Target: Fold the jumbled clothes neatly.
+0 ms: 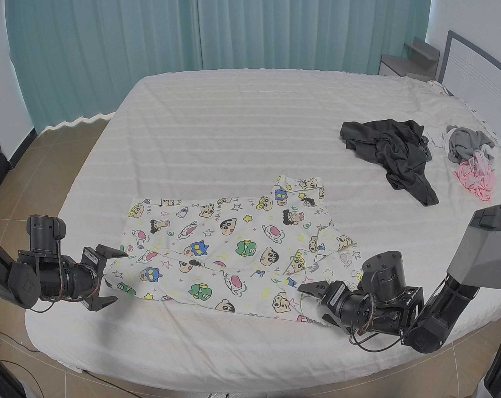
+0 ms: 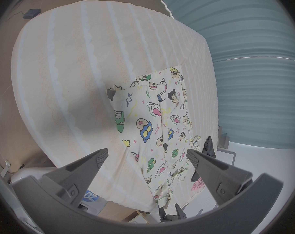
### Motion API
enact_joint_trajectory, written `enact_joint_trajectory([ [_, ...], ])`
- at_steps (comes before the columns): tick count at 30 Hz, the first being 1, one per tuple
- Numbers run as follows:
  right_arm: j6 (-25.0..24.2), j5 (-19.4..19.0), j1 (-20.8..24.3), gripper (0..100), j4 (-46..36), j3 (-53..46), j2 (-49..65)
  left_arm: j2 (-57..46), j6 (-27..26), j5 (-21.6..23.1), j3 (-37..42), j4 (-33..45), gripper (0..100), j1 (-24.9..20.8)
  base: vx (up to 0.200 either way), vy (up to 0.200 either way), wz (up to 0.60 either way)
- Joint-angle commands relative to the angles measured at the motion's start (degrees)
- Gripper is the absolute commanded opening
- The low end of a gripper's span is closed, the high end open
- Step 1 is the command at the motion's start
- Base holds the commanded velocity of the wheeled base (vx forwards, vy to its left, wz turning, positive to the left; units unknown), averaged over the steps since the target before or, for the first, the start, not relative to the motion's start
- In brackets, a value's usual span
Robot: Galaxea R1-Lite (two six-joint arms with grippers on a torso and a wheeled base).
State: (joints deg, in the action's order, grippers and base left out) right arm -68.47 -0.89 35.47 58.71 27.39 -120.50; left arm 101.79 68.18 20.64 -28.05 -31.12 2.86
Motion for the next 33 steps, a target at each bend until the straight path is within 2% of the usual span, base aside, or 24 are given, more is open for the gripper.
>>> enact_joint_trajectory([
  [1,-2.3,-1.9,-1.5,100,0.0,1.2,-0.4,0.2,0.0,0.0,0.0,-0.1,100,0.0,0.000,0.000,0.00],
  [14,-4.3,-2.5,-3.4,100,-2.1,5.2,-2.9,0.4,0.0,-0.3,0.0,-0.1,100,0.1,0.000,0.000,0.00],
  [15,-4.7,-2.5,-3.4,0,-3.4,5.9,-3.1,0.4,0.0,-0.3,0.0,-0.1,100,0.1,0.000,0.000,0.00],
  [21,-5.1,-2.4,-3.4,0,-10.7,9.7,-3.2,0.4,0.0,-0.3,-0.1,-0.1,100,0.1,0.000,0.000,0.00],
  [33,-4.9,-1.5,-2.8,0,-14.2,10.9,-1.7,0.5,0.1,-1.5,0.4,-2.0,100,0.2,0.000,0.000,0.00],
])
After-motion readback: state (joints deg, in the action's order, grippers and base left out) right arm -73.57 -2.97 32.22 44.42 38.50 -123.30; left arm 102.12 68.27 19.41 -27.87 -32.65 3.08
